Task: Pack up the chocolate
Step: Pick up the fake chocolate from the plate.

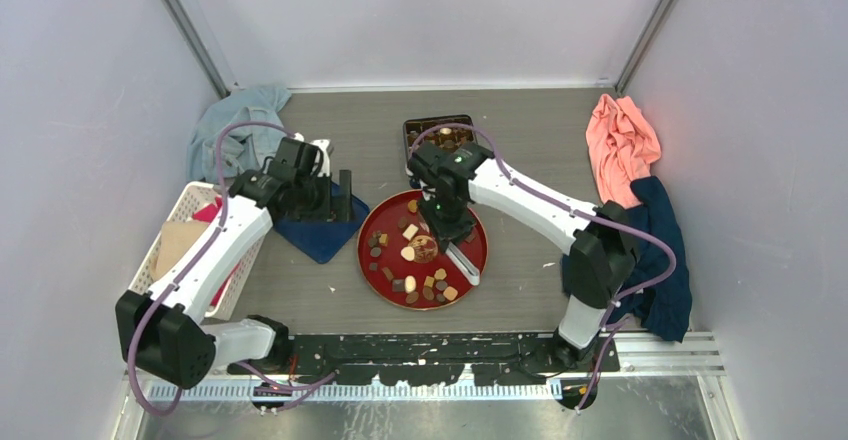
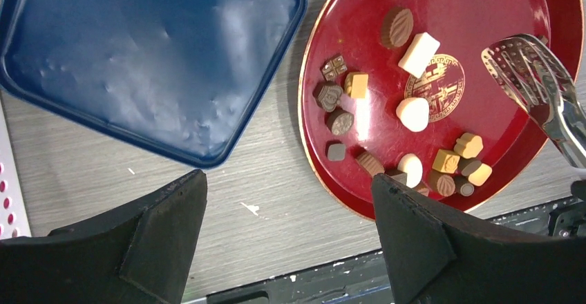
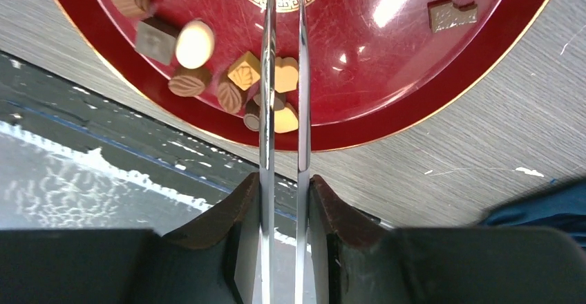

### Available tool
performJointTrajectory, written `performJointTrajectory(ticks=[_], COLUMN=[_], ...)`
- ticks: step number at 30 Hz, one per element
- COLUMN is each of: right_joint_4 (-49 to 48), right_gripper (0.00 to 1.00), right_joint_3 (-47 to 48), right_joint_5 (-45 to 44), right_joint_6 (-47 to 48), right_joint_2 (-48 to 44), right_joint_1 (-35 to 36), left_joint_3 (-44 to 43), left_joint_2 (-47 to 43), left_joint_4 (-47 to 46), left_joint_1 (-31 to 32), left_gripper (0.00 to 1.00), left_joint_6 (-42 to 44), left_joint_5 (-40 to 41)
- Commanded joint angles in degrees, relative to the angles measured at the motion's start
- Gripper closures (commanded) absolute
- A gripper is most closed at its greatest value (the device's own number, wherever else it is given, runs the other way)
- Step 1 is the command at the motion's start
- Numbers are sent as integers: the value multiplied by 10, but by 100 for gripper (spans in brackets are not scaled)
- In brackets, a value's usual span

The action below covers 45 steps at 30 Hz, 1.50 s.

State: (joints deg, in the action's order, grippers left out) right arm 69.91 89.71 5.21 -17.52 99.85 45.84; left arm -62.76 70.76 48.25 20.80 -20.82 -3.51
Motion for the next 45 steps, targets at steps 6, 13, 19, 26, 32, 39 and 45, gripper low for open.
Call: performJointTrajectory(ticks=[6, 13, 19, 26, 32, 39, 45], right_joint_4=[-89, -111, -121, -125, -131, -135, -136], right_gripper=[61, 59, 55, 53, 53, 52, 51], right_joint_3=[-111, -123, -126, -129, -126, -104, -86], right_joint_5=[-86, -93, -93, -85, -75, -66, -65], right_joint_6=[11, 23, 26, 26, 34, 46, 60], right_joint_2=[-59, -38, -26, -7, 10, 29, 49], right_joint_1=[34, 57, 64, 67, 68, 69, 69], left_joint_3=[23, 32, 34, 36, 31, 25, 20], left_joint_2=[-65, -72, -79, -77, -71, -68, -63], left_joint_4=[22, 26, 25, 23, 19, 17, 17], left_joint_1=[-3, -3, -3, -3, -3, -3, -3], left_gripper=[11, 11, 11, 11, 11, 11, 11], left_joint_6=[-10, -28, -25, -25, -25, -26, -25], left_joint_5=[26, 15, 21, 20, 20, 21, 22])
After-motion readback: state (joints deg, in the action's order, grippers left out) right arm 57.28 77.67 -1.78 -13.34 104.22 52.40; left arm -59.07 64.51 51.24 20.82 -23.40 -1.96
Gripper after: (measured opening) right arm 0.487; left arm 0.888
